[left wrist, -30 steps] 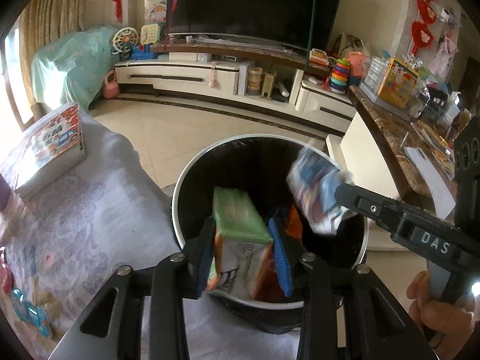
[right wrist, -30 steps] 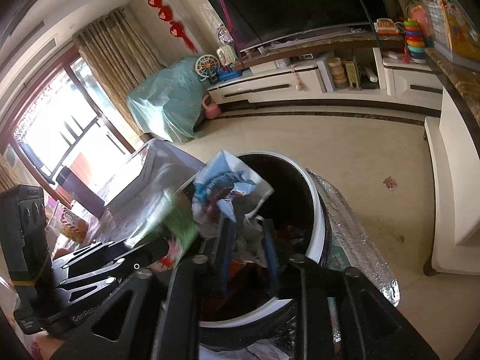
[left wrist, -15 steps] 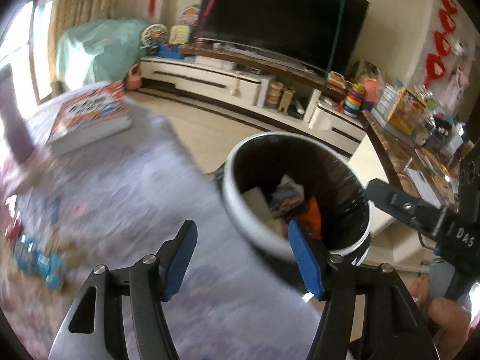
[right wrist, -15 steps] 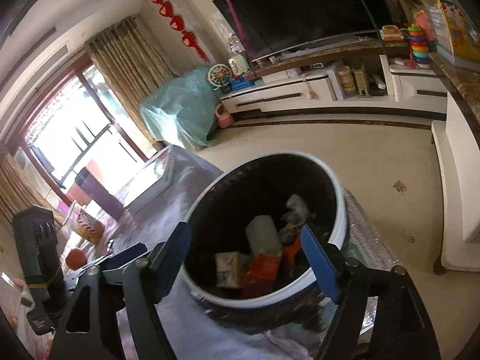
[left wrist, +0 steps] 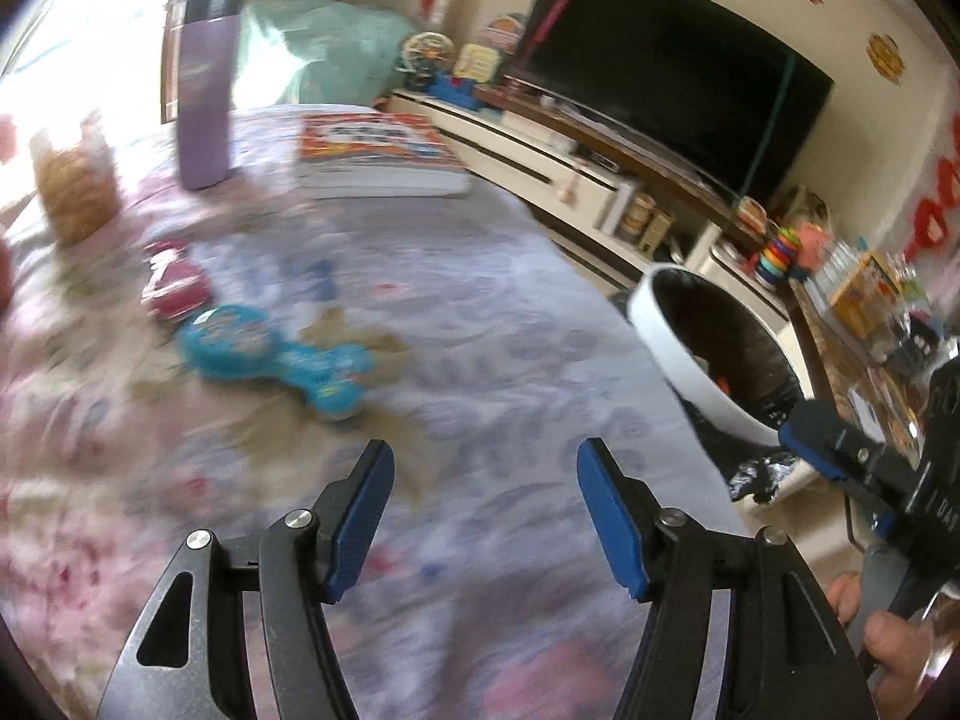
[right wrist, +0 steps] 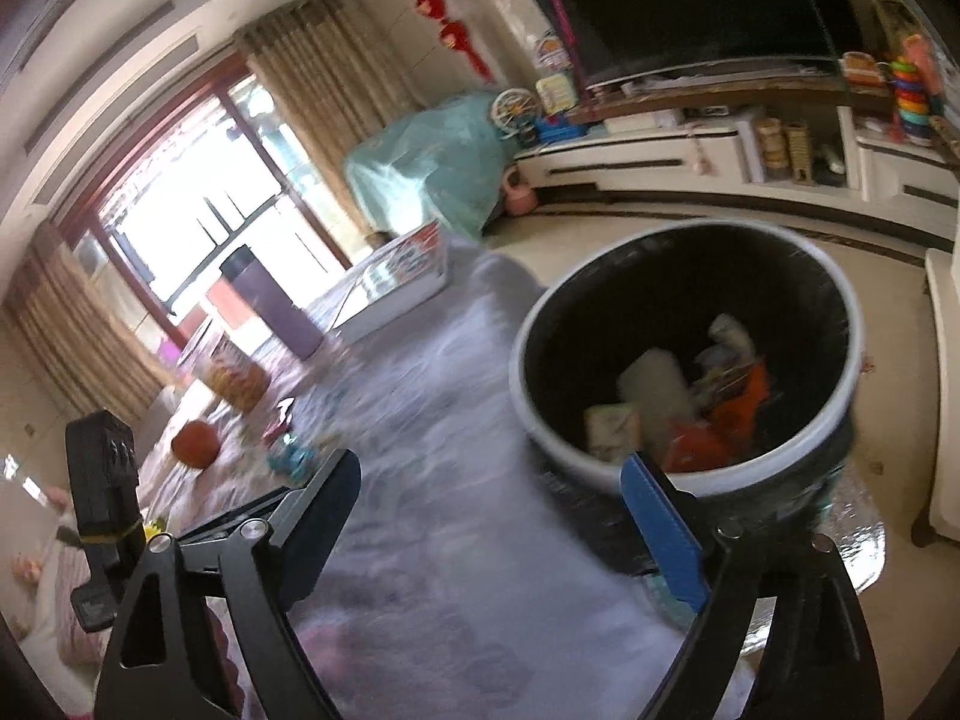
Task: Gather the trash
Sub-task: 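Move both open tools back to the table toward the pink brush and blue toy, then grasp the pink hairbrush with the left tool while the right tool grasps the blue candy toy, then carry the pink hairbrush and blue candy toy with both tools over the bin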
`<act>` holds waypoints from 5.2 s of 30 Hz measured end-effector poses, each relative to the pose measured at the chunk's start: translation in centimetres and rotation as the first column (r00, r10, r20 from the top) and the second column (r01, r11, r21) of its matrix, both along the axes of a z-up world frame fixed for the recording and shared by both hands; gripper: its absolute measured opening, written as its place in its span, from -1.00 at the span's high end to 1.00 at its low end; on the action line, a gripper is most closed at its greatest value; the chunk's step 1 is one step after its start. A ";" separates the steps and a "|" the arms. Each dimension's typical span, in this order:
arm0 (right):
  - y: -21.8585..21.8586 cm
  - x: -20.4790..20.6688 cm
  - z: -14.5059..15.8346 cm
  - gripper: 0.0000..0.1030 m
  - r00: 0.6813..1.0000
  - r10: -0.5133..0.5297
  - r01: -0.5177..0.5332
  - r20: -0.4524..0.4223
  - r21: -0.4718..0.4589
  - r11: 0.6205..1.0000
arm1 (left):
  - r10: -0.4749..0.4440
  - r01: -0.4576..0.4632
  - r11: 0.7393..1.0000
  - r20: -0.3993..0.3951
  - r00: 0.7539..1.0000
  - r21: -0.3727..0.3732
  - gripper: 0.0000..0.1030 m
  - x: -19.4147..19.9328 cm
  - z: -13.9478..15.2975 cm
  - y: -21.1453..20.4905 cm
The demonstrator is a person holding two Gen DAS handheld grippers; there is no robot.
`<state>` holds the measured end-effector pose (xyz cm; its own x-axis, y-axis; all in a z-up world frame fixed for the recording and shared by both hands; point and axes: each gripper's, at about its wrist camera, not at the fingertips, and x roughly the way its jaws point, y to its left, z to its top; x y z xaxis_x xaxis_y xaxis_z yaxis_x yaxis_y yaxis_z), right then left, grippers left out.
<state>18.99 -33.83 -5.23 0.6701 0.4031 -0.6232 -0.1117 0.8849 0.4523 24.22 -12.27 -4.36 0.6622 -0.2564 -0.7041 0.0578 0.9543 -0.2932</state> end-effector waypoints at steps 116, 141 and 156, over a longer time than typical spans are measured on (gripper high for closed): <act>5.6 -1.9 0.7 0.58 0.990 0.140 -0.138 0.008 -0.134 0.981 | -0.177 0.174 0.973 0.006 0.984 0.150 0.10 -1.3 0.8 -1.6; -2.7 -3.4 1.9 0.58 0.999 -0.021 0.025 0.036 -0.114 0.993 | -0.316 0.306 0.937 0.038 0.948 0.169 0.10 0.2 2.6 -9.2; -5.6 -3.3 2.1 0.58 0.996 -0.073 0.077 0.041 -0.090 0.993 | -0.358 0.344 0.920 0.043 0.933 0.187 0.10 1.7 2.8 -11.7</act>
<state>15.71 -39.43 -3.12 0.7200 0.2934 -0.6289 -0.0589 0.9288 0.3659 25.94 -24.01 -1.56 0.6041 -0.3605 -0.7107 0.4135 0.9042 -0.1072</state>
